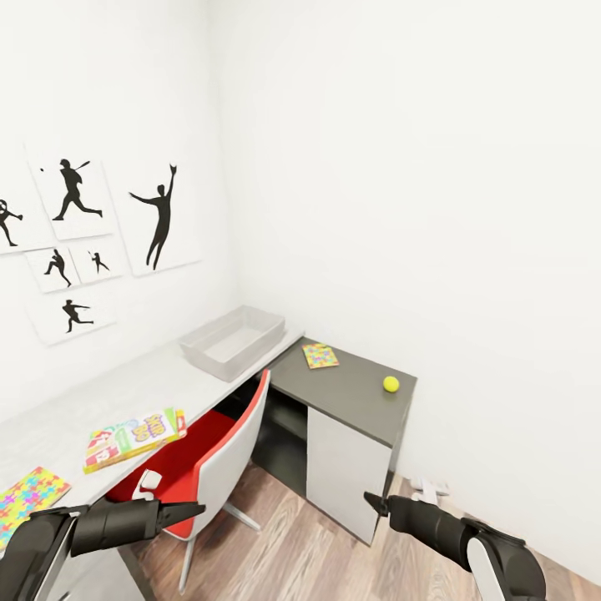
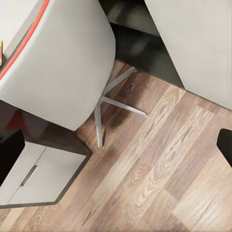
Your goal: Put all the toys in the child's room - the three board games (two on the bed and one on the table), the two jigsaw puzzles on the table, and the tennis ball on the table - inside the toy box on the table in the child's room.
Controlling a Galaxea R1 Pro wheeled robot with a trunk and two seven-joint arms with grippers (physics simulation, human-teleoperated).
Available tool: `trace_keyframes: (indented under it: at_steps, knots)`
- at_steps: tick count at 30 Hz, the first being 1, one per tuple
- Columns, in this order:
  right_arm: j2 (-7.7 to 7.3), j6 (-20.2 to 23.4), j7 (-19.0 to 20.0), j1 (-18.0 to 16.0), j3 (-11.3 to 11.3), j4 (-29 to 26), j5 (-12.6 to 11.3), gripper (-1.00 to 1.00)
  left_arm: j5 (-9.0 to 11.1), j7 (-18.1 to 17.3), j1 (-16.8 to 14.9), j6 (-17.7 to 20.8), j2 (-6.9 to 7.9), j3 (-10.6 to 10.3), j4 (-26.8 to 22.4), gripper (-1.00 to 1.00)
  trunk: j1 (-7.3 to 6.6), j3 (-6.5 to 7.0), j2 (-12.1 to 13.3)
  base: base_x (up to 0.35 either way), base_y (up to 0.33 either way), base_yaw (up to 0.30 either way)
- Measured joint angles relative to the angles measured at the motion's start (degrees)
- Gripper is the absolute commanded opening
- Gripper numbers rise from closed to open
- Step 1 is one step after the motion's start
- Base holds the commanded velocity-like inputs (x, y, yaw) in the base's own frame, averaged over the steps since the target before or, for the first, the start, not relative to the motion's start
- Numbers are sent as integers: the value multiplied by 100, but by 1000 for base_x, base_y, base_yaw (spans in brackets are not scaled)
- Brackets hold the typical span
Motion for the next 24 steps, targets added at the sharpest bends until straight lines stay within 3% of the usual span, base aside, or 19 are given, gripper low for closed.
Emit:
trace_keyframes:
  at_steps: [24]
  knots:
    - [0, 0, -9, -1, 6, 3, 9, 100, 0, 0, 2, 0, 0, 10, 0, 100, -1, 0, 0, 172, -217, 260]
